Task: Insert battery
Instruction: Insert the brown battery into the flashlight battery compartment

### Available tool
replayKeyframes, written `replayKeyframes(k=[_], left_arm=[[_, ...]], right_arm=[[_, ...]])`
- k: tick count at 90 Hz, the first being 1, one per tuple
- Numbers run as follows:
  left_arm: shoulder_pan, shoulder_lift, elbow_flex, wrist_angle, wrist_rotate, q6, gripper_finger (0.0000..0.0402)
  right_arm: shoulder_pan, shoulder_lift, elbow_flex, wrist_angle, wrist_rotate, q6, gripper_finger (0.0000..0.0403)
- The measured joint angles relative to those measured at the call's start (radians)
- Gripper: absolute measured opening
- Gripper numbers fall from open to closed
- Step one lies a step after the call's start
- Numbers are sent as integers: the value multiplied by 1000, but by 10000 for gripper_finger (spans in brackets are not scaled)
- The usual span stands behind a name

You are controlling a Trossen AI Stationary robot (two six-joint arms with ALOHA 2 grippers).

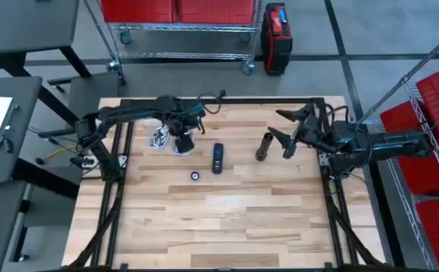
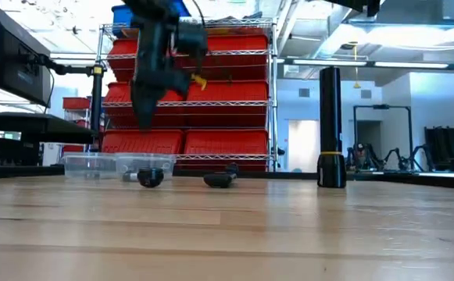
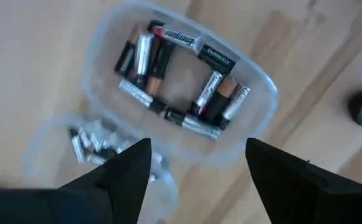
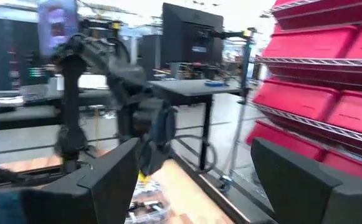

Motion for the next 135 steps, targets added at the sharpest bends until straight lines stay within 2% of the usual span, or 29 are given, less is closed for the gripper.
replayKeyframes(k=[9,21,36,45,54,108,135], left_arm=[[16,1,-49,111,1,62,240],[40,1,-81,190,0,155,227],[88,0,-132,249,7,212,162],[120,0,-160,256,69,233,122],[141,0,-197,288,98,250,101],[163,4,-388,566,114,321,96],[169,27,-408,594,173,307,90]], right_arm=[[-2,0,0,1,57,-23,294],[-10,0,0,1,81,-35,294],[-16,0,0,1,84,-23,294],[-15,0,0,-1,84,10,294],[-15,0,0,-7,96,29,294],[-15,7,0,-11,129,72,294],[-15,14,0,-10,130,74,294]])
